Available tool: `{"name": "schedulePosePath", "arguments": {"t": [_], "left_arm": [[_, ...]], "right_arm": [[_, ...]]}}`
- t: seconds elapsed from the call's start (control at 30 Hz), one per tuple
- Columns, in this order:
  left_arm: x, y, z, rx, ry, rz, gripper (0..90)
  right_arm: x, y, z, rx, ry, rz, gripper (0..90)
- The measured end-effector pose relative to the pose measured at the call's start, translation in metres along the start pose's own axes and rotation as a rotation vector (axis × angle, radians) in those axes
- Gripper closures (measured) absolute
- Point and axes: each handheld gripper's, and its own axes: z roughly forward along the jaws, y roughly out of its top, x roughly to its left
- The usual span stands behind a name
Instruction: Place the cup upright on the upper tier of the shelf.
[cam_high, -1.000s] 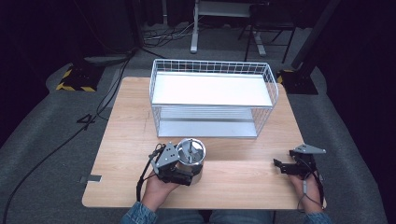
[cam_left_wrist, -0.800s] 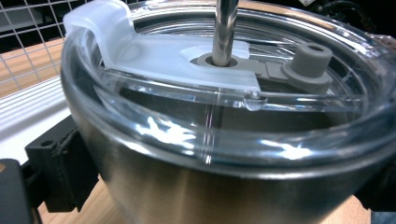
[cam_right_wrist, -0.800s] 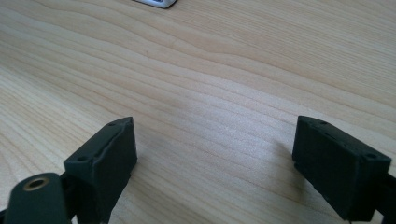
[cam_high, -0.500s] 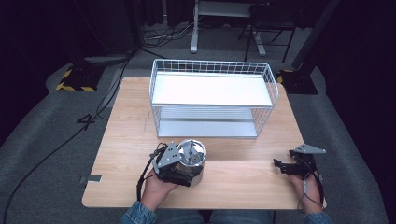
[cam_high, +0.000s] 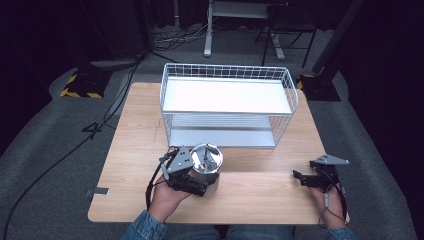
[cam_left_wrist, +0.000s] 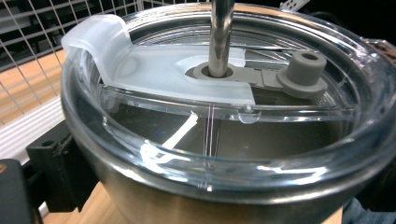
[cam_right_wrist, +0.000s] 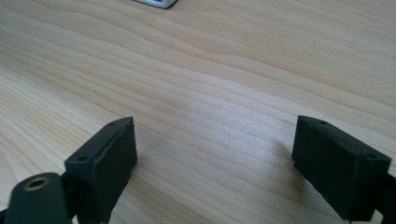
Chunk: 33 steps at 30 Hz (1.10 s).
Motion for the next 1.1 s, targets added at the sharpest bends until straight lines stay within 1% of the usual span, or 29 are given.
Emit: {"name": "schedulePosePath", "arguments": {"t": [0.17, 0.2, 0.23, 0.4, 0.43, 0.47, 0.5, 0.53, 0.6, 0.63, 0.67, 0.7, 0.73, 0.8, 0.87, 0.9, 0.97, 1.1], "left_arm": [[0.002, 0.013, -0.006, -0.005, -0.009, 0.000, 3.3], [0.003, 0.016, -0.007, -0.006, -0.007, 0.005, 3.3], [0.003, 0.016, -0.007, -0.006, -0.007, 0.005, 3.3], [0.005, 0.031, -0.012, -0.007, -0.020, 0.007, 3.3], [0.005, 0.031, -0.012, -0.007, -0.020, 0.007, 3.3], [0.006, 0.036, -0.013, -0.010, -0.021, 0.010, 3.3], [0.006, 0.036, -0.013, -0.010, -0.021, 0.010, 3.3], [0.007, 0.042, -0.014, -0.011, -0.025, 0.010, 3.3], [0.008, 0.048, -0.015, -0.015, -0.033, 0.009, 3.3], [0.008, 0.048, -0.015, -0.015, -0.033, 0.009, 3.3], [0.010, 0.054, -0.016, -0.020, -0.039, 0.007, 3.3], [0.010, 0.054, -0.016, -0.020, -0.039, 0.007, 3.3], [0.012, 0.061, -0.017, -0.025, -0.045, 0.008, 3.3], [0.014, 0.067, -0.017, -0.028, -0.051, 0.006, 3.3], [0.015, 0.071, -0.017, -0.029, -0.051, 0.008, 3.3], [0.016, 0.076, -0.018, -0.036, -0.050, 0.006, 3.3], [0.017, 0.081, -0.018, -0.043, -0.048, 0.004, 3.3], [0.020, 0.087, -0.018, -0.046, -0.048, 0.000, 3.3]], "right_arm": [[0.000, 0.000, 0.000, 0.000, 0.000, 0.000, 14.5], [0.000, 0.000, 0.000, 0.000, 0.000, 0.000, 14.5], [0.000, 0.000, 0.000, 0.000, 0.000, 0.000, 14.5], [0.000, 0.000, 0.000, 0.000, 0.000, 0.000, 14.5], [0.000, 0.000, 0.000, 0.000, 0.000, 0.000, 14.5], [0.001, 0.000, 0.000, -0.001, -0.002, 0.009, 14.7], [0.001, 0.000, 0.000, -0.001, -0.002, 0.009, 14.7], [0.001, 0.000, 0.000, 0.000, -0.004, 0.011, 14.7], [0.001, 0.000, 0.000, 0.000, -0.004, 0.010, 14.7], [0.001, 0.000, 0.000, 0.000, -0.003, 0.011, 14.7], [0.001, 0.000, 0.000, 0.000, -0.003, 0.011, 14.7], [0.001, 0.000, 0.000, 0.000, -0.003, 0.011, 14.7], [0.001, 0.000, 0.000, 0.000, -0.003, 0.011, 14.7], [0.001, 0.000, 0.000, 0.000, -0.003, 0.011, 14.7], [0.001, 0.000, 0.000, 0.000, -0.003, 0.010, 14.7], [0.001, 0.000, 0.000, 0.000, -0.004, 0.011, 14.7], [0.001, 0.000, 0.000, 0.000, -0.003, 0.011, 14.7], [0.001, 0.000, 0.000, -0.001, -0.003, 0.011, 14.7]]}}
